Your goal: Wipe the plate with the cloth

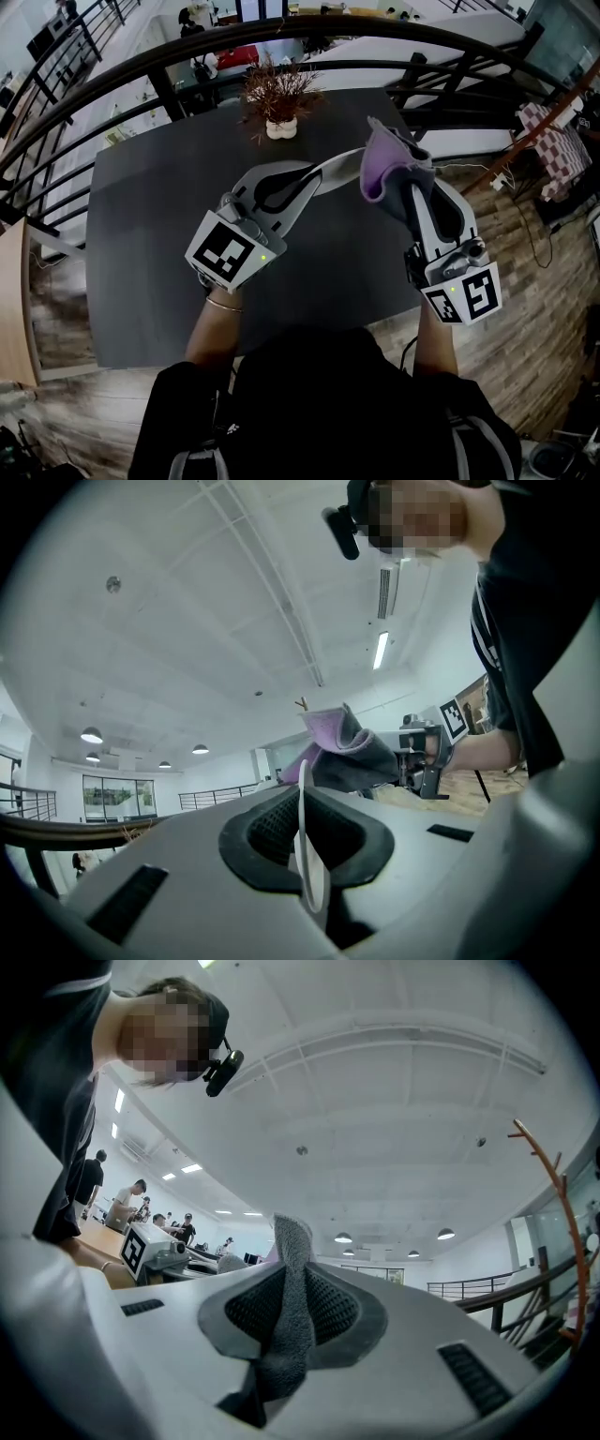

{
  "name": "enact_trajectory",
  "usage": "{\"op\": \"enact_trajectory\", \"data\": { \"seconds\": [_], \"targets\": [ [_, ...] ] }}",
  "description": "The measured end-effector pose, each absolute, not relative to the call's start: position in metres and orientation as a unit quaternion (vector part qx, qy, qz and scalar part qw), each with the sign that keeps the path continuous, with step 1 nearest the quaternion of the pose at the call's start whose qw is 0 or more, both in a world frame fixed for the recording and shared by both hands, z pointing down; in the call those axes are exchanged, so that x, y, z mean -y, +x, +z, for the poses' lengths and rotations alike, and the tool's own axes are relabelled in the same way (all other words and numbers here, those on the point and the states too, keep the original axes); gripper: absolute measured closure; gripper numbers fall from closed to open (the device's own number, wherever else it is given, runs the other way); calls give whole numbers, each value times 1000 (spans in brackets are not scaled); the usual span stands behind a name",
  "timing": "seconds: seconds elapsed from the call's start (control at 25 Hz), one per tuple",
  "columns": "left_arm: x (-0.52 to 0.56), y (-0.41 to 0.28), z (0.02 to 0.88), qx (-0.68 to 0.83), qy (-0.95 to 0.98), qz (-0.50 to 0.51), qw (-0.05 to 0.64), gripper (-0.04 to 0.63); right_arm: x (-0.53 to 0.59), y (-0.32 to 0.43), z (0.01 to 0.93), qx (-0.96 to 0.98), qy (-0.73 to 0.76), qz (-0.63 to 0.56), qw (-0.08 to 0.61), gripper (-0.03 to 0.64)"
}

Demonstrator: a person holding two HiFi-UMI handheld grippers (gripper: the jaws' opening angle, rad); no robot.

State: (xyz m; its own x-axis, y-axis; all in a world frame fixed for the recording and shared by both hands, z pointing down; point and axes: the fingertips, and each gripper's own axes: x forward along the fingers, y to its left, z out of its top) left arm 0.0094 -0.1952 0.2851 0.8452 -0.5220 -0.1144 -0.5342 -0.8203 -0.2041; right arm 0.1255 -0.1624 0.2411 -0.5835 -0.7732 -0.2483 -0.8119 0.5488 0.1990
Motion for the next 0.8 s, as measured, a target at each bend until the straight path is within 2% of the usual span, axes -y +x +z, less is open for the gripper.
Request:
{"op": "enact_trajectory", "data": {
  "seconds": [0.36, 0.8],
  "targets": [
    [216, 7, 288, -285, -949, 32, 132, 578, 169, 126, 245, -878, -454, 141, 61, 557],
    [212, 21, 299, -275, -957, 61, 71, 578, 171, 130, 253, -875, -463, 134, 50, 558]
  ]
}}
